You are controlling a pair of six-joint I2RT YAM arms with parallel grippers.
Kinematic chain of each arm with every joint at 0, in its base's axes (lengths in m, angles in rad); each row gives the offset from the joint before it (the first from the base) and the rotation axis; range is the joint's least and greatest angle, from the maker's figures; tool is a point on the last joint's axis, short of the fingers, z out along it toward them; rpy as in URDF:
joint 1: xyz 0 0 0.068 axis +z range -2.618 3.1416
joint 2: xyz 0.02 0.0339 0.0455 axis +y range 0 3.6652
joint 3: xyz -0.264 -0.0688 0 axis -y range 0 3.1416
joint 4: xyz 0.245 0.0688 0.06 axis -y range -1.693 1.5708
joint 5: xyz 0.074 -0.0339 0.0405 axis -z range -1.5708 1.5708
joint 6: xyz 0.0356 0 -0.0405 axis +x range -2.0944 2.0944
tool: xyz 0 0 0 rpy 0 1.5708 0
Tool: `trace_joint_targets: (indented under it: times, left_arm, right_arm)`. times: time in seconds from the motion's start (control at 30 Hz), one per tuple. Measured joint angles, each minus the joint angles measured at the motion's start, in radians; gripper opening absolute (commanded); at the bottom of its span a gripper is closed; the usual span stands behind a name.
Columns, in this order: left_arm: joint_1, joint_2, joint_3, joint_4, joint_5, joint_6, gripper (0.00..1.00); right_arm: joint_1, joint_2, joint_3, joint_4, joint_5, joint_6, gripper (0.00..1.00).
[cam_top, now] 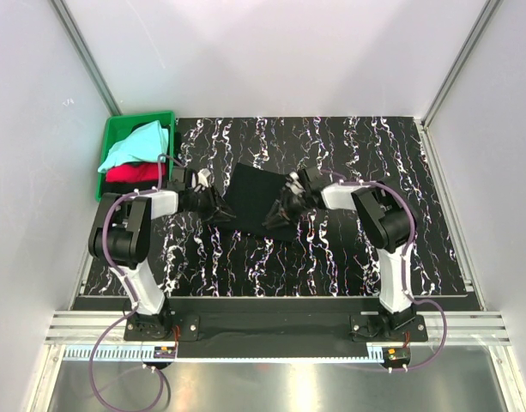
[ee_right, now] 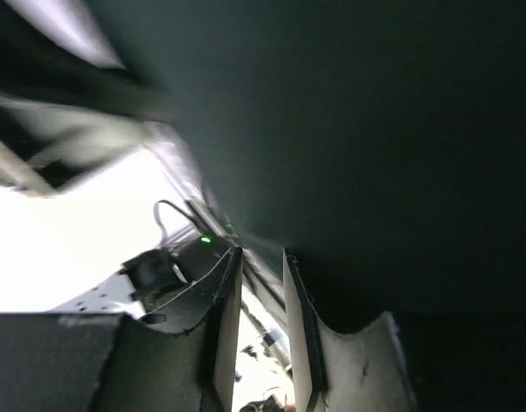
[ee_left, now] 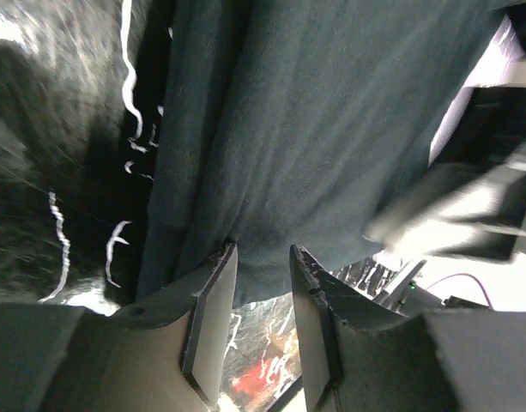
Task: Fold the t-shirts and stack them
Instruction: Fold the tshirt, then neatly place the folded tshirt to the corner
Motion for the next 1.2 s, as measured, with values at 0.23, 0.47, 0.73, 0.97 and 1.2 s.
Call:
trace_joint_targets:
  times: [0.23, 0.47, 0.73, 0.97, 1.2]
  left_arm:
    - [0.002, -0.115, -0.027, -0.083, -0.056, 0.074, 0.51]
    - [0.005, -0.460, -0.042, -0.257, -0.106, 0.124, 0.58]
    - [0.005, -0.691, -0.130, -0.334, -0.100, 0.115, 0.58]
    - [0.005, -0.790, -0.203, -0.435, -0.097, 0.106, 0.58]
    - [0.005, -0.798, -0.202, -0.456, -0.106, 0.105, 0.59]
  right_arm:
    - [-0.148, -0.154, -0.267, 0.027, -0.017, -0.057, 0.39]
    - [-0.303, -0.412, -0.361, -0.079, 0.018, -0.134, 0.69]
    - [-0.309, -0.235, -0.126, -0.153, 0.124, -0.227, 0.77]
    - [-0.311, -0.038, 0.108, -0.181, 0.185, -0.281, 0.71]
    - [-0.322, 0.071, 0.231, -0.220, 0.190, -0.335, 0.61]
